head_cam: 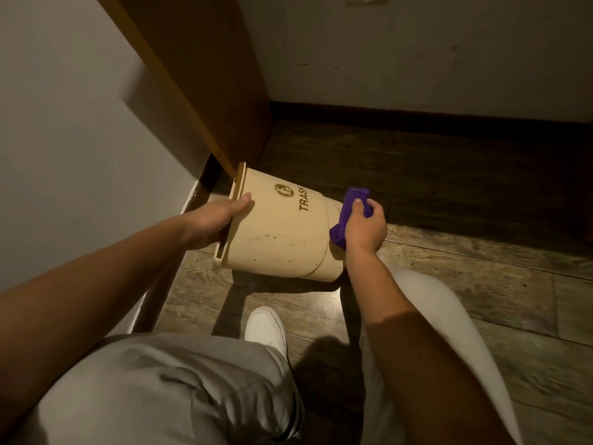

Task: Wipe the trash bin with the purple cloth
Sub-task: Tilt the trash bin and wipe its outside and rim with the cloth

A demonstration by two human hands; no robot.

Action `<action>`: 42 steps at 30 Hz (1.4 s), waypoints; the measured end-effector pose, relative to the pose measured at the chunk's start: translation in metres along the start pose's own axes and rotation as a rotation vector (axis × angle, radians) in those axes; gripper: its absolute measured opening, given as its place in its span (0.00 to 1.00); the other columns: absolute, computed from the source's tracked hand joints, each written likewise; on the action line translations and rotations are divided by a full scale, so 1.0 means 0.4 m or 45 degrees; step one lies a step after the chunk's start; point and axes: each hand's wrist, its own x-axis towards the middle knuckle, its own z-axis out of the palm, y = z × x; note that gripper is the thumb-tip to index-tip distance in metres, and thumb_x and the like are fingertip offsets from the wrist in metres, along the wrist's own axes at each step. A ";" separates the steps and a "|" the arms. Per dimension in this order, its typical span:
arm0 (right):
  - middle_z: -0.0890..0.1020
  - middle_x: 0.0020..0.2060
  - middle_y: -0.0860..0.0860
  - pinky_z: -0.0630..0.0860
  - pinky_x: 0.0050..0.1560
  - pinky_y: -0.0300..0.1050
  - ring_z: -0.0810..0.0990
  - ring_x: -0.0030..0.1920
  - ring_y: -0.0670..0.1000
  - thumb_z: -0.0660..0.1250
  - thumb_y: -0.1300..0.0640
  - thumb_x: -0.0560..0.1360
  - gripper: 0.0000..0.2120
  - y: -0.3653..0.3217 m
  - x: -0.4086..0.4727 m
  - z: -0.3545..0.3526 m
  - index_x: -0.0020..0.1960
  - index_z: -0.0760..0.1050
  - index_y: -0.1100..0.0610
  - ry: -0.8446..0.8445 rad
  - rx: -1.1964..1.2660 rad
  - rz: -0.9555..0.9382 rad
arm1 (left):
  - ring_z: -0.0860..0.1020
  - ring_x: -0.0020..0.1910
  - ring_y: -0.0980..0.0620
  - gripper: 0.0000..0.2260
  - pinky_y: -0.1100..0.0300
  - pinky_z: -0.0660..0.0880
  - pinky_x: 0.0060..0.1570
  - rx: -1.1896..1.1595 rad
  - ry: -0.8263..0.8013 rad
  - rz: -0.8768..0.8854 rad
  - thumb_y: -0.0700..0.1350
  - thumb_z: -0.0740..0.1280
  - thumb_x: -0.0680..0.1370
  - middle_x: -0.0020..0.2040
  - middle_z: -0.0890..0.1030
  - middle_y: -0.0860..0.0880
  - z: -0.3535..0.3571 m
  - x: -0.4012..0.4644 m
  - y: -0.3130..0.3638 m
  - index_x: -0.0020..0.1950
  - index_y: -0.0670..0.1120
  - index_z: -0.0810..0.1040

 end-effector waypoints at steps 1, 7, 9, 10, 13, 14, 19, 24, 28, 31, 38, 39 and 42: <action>0.77 0.66 0.52 0.79 0.52 0.49 0.79 0.61 0.55 0.64 0.45 0.83 0.18 0.005 -0.011 0.006 0.72 0.72 0.48 0.006 -0.018 -0.028 | 0.81 0.61 0.40 0.25 0.44 0.77 0.61 0.000 0.054 0.045 0.63 0.61 0.82 0.60 0.83 0.41 0.004 0.001 0.009 0.68 0.45 0.76; 0.75 0.71 0.50 0.76 0.62 0.56 0.75 0.65 0.54 0.62 0.43 0.83 0.20 -0.018 0.001 0.052 0.72 0.73 0.46 -0.218 -0.513 -0.454 | 0.78 0.60 0.43 0.20 0.45 0.73 0.55 -0.127 0.201 0.176 0.61 0.61 0.82 0.61 0.80 0.47 0.010 0.000 0.020 0.71 0.55 0.74; 0.75 0.71 0.51 0.74 0.65 0.59 0.73 0.67 0.57 0.60 0.41 0.83 0.21 -0.021 0.016 0.056 0.73 0.73 0.46 -0.275 -0.743 -0.454 | 0.76 0.60 0.45 0.24 0.45 0.71 0.57 -0.111 0.285 0.203 0.62 0.59 0.83 0.63 0.78 0.48 0.020 0.006 0.006 0.76 0.53 0.70; 0.75 0.71 0.52 0.73 0.65 0.59 0.73 0.67 0.58 0.60 0.41 0.83 0.21 -0.017 0.013 0.058 0.72 0.74 0.46 -0.267 -0.818 -0.465 | 0.76 0.59 0.45 0.23 0.47 0.71 0.55 -0.094 0.343 0.232 0.62 0.59 0.83 0.62 0.78 0.48 0.024 0.009 0.003 0.74 0.52 0.71; 0.76 0.65 0.56 0.74 0.63 0.56 0.74 0.64 0.59 0.63 0.43 0.81 0.17 0.013 -0.042 0.061 0.66 0.76 0.50 -0.091 -0.836 -0.569 | 0.77 0.58 0.44 0.19 0.50 0.73 0.49 -0.052 0.447 0.283 0.62 0.60 0.82 0.59 0.79 0.49 0.034 0.020 0.011 0.68 0.55 0.75; 0.76 0.64 0.56 0.73 0.61 0.55 0.74 0.63 0.59 0.64 0.44 0.80 0.16 0.027 -0.068 0.057 0.64 0.76 0.50 -0.020 -0.798 -0.598 | 0.77 0.58 0.43 0.21 0.48 0.74 0.52 -0.053 0.467 0.282 0.62 0.60 0.82 0.59 0.79 0.49 0.036 0.025 0.018 0.70 0.54 0.74; 0.74 0.63 0.57 0.77 0.56 0.51 0.74 0.62 0.57 0.68 0.48 0.78 0.16 0.106 -0.169 0.020 0.63 0.74 0.51 0.045 -0.649 -0.564 | 0.74 0.62 0.42 0.25 0.40 0.70 0.66 0.038 0.469 0.276 0.61 0.59 0.83 0.64 0.76 0.46 0.028 0.041 0.057 0.75 0.49 0.72; 0.72 0.64 0.57 0.80 0.52 0.53 0.76 0.59 0.58 0.70 0.46 0.77 0.19 0.154 -0.167 -0.025 0.64 0.70 0.50 -0.119 -0.946 -0.396 | 0.74 0.60 0.42 0.24 0.42 0.72 0.60 0.169 0.481 0.322 0.61 0.58 0.84 0.64 0.75 0.46 0.037 0.045 0.099 0.75 0.49 0.71; 0.72 0.64 0.56 0.78 0.51 0.52 0.78 0.58 0.61 0.69 0.44 0.79 0.18 0.159 -0.129 -0.064 0.66 0.71 0.49 -0.253 -0.699 0.176 | 0.75 0.61 0.40 0.25 0.37 0.72 0.66 0.120 0.565 0.285 0.61 0.58 0.84 0.64 0.75 0.44 0.032 0.050 0.102 0.76 0.47 0.70; 0.73 0.58 0.51 0.75 0.46 0.47 0.78 0.51 0.53 0.69 0.45 0.78 0.11 0.077 -0.097 -0.076 0.57 0.71 0.44 -0.015 -0.376 -0.056 | 0.76 0.60 0.40 0.25 0.39 0.74 0.63 0.132 0.540 0.305 0.62 0.59 0.83 0.63 0.76 0.44 0.023 0.049 0.088 0.73 0.47 0.72; 0.74 0.60 0.49 0.78 0.49 0.46 0.79 0.51 0.49 0.67 0.47 0.80 0.13 -0.055 -0.047 -0.080 0.63 0.73 0.44 -0.038 -0.095 -0.243 | 0.76 0.61 0.45 0.25 0.45 0.74 0.59 0.089 0.138 0.355 0.57 0.63 0.83 0.65 0.75 0.49 0.021 0.003 0.076 0.80 0.56 0.64; 0.74 0.61 0.49 0.79 0.50 0.47 0.78 0.52 0.49 0.67 0.48 0.80 0.14 -0.056 -0.059 -0.069 0.66 0.73 0.45 -0.071 -0.082 -0.254 | 0.76 0.62 0.45 0.25 0.42 0.73 0.63 0.120 0.126 0.335 0.61 0.60 0.83 0.66 0.75 0.49 0.034 -0.005 0.066 0.79 0.56 0.64; 0.74 0.62 0.48 0.77 0.51 0.42 0.75 0.50 0.42 0.67 0.48 0.81 0.17 -0.079 -0.129 -0.011 0.70 0.73 0.44 -0.225 -0.112 -0.472 | 0.75 0.63 0.43 0.25 0.40 0.72 0.64 0.128 0.251 0.347 0.66 0.54 0.83 0.65 0.75 0.48 0.076 -0.017 0.058 0.76 0.56 0.67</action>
